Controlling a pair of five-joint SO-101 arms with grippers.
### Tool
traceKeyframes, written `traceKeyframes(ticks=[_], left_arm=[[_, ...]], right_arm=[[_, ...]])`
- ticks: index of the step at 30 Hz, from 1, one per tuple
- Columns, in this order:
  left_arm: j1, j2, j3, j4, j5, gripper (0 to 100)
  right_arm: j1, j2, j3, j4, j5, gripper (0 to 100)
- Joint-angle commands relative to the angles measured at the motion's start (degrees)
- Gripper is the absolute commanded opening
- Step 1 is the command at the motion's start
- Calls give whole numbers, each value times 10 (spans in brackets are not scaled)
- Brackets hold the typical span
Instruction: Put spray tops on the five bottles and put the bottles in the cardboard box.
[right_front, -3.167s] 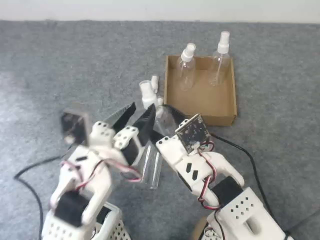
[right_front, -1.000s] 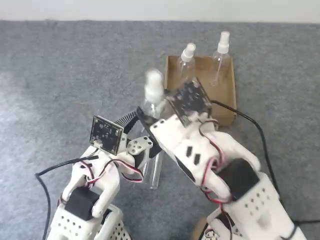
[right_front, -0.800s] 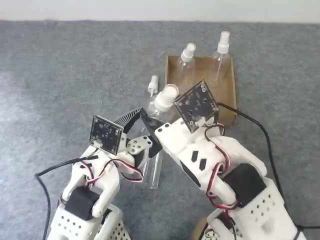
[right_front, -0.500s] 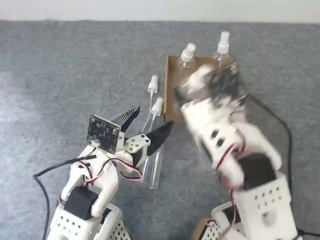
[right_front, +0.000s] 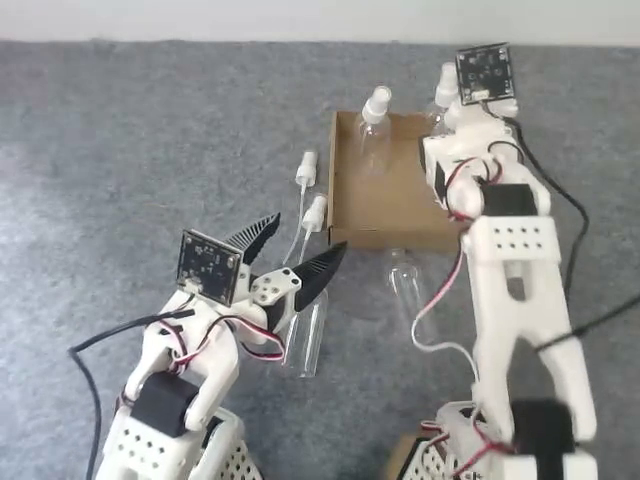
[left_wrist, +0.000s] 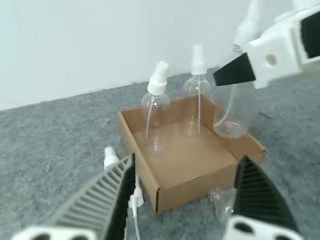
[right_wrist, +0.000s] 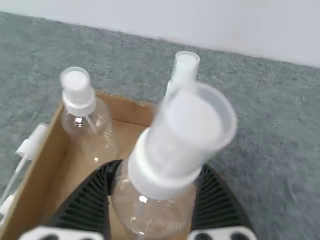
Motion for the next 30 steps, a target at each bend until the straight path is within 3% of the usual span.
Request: traceKeyframes(ticks=[1,16,30], left_arm=[[-4,4,6,-33,-5,298],[-5,4,7,-40,-5,298],[-4,4,7,-40,-5,298]], right_arm=[[7,34,-33,-58,9,6],[7,139,42,-243,-33,6],[16,169,55,-296,-31,6]])
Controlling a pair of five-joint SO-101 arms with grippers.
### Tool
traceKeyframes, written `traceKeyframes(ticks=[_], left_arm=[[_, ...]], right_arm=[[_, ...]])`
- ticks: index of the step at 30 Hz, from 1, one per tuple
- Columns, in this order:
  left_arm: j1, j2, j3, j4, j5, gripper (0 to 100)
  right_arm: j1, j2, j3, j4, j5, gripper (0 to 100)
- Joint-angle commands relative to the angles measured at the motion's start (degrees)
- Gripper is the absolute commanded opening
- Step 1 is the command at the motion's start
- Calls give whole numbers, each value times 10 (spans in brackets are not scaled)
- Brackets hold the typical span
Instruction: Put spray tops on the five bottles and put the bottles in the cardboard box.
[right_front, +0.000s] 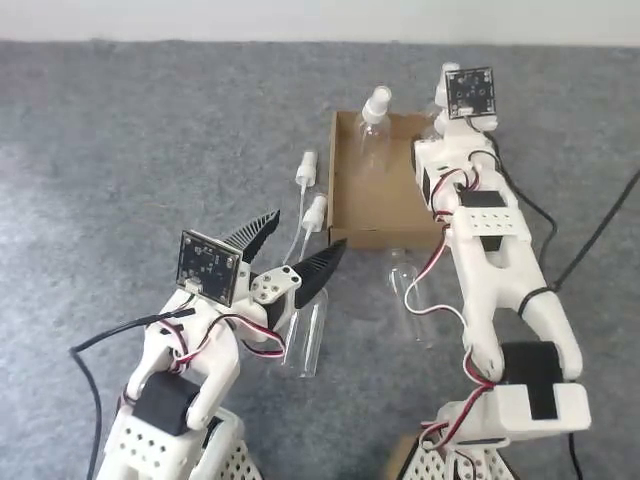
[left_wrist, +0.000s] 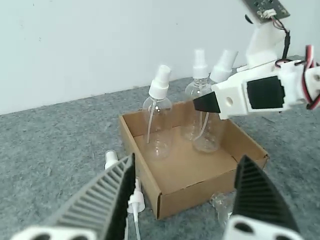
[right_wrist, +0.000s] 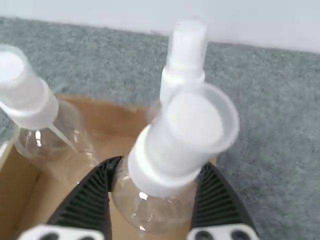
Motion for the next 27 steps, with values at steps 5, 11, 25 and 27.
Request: traceKeyframes(ticks=[5,11,25,27], left_arm=[[-1,4,-4,-16,-5,298],[-1,4,-4,-16,-5,298],[-2,3,-4,-16,-5,298],[-2,3,-4,-16,-5,298]], right_arm=[[15,14,-11,-32,-4,6],[15,24,-17,-48,-4,6],[12,46,-25,-44,-5,9],[12,46,-25,-43,-6,10]])
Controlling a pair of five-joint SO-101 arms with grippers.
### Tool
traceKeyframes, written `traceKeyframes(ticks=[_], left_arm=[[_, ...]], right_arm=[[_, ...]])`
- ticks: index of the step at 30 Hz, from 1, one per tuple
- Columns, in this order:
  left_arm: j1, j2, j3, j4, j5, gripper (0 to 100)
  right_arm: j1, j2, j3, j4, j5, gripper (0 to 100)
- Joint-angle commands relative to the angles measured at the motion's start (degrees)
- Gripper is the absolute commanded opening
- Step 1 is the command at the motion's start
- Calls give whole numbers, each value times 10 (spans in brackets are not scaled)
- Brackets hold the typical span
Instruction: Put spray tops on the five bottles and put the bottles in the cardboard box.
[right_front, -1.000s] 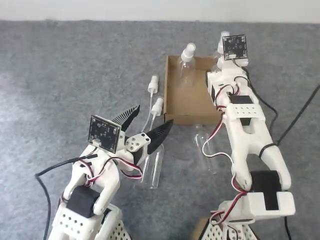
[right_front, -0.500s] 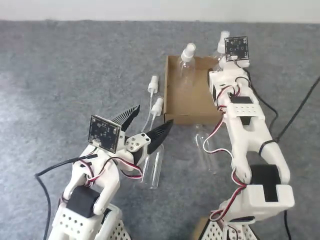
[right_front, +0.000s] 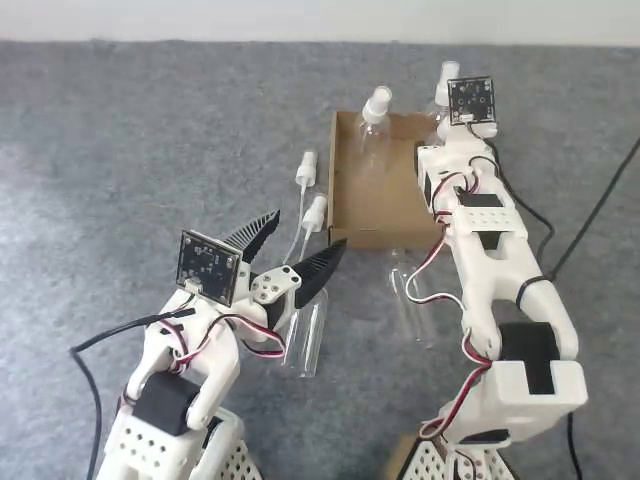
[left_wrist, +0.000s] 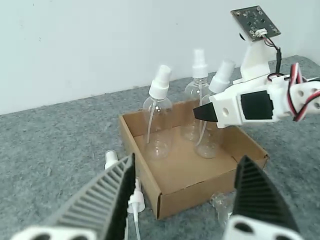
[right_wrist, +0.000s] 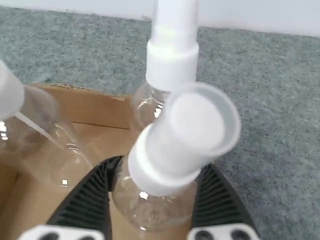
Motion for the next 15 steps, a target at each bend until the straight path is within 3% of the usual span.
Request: traceKeyframes(ticks=[1,12,15], left_arm=[[-3,3,-4,-16,-4,298],[-4,3,-4,-17,-4,298],[-4,3,-4,-17,-4,298]], right_arm=[[2,-2,-24,-5,-5,10],[1,-2,-23,-5,-4,12],[0,-2,-23,-3,-4,61]])
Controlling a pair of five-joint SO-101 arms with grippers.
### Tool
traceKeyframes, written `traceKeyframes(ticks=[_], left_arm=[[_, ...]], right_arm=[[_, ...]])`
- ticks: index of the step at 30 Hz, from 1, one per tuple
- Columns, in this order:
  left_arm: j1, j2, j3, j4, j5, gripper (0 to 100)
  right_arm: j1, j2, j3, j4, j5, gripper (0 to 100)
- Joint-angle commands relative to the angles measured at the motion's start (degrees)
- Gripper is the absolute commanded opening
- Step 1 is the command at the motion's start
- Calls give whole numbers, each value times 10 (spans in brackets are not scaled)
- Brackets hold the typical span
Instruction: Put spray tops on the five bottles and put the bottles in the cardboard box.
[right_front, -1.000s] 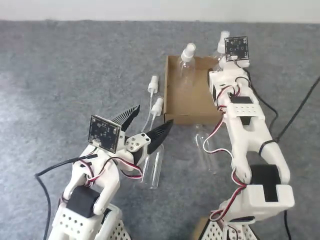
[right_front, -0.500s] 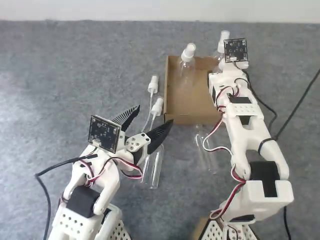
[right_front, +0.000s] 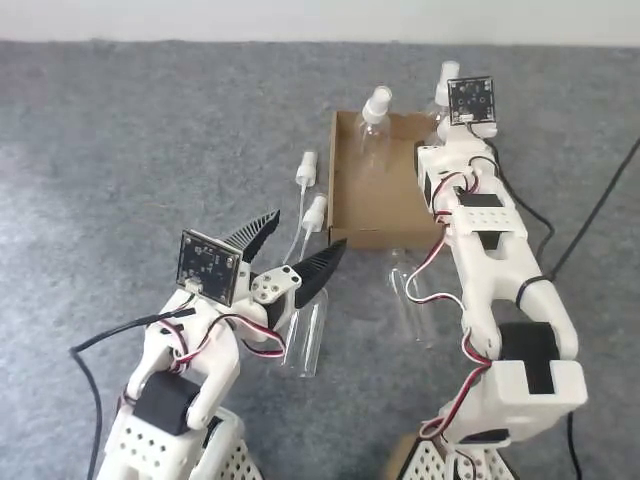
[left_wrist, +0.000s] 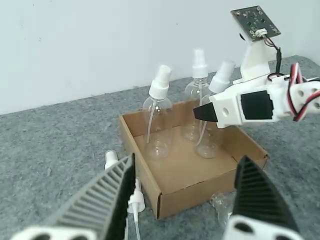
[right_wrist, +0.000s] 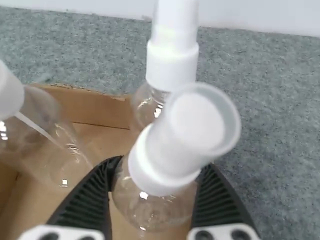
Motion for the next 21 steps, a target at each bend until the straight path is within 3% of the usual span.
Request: traceKeyframes(ticks=[1,7,21], left_arm=[[-4,3,-4,-17,-4,298],[-4,3,-4,-17,-4,298],[-4,3,-4,-17,-4,298]], right_arm=[[0,-2,-23,3,-5,89],[-9,-4,-24,28,-4,218],[-13,-9,-27,28,-3,225]])
